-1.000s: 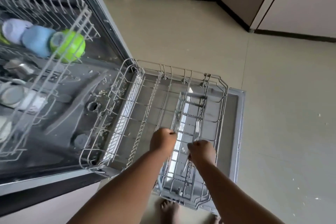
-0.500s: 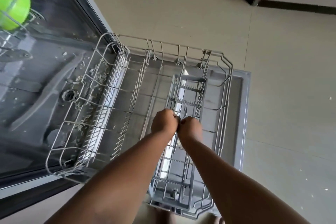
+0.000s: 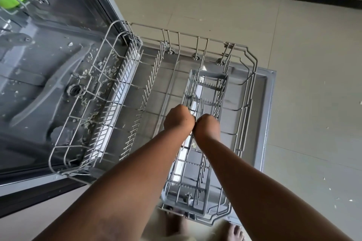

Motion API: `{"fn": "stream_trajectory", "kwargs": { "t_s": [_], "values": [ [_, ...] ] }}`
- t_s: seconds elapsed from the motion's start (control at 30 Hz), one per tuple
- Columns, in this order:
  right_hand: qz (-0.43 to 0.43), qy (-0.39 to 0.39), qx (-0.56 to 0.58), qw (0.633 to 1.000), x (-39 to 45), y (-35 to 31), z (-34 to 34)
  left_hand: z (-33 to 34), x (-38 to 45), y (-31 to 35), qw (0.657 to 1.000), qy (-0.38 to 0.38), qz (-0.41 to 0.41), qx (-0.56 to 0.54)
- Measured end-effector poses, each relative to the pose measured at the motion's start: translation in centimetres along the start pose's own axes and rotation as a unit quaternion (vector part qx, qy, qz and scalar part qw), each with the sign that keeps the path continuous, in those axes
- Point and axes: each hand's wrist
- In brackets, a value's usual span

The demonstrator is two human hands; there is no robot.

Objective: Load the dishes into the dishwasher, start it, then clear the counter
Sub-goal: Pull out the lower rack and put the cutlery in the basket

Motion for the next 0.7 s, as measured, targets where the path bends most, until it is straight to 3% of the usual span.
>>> {"fn": "stream_trajectory", "kwargs": {
  "t_s": [0.3, 0.53, 0.7],
  "values": [
    [-0.012, -0.005, 0.014, 1.0, 0.1, 0.6, -0.2, -0.6, 0.3, 0.2, 0.998, -0.001, 0.028, 0.053],
    [-0.038, 0.003, 0.053, 0.998, -0.5, 1.9, 0.4, -0.2, 0.0, -1.1, 0.997, 0.008, 0.059, 0.048],
    [-0.008, 0.02, 0.066, 0.998, 0.3, 1.1, 0.6, -0.2, 0.5, -2.2, 0.999, 0.005, 0.042, 0.001]
  ]
}}
Point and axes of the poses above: each hand's wrist, its own x-axis towards the middle knuckle, its own z-axis out of the palm, y = z × x, and after that the axes turned 6 degrees about -z, right-handed
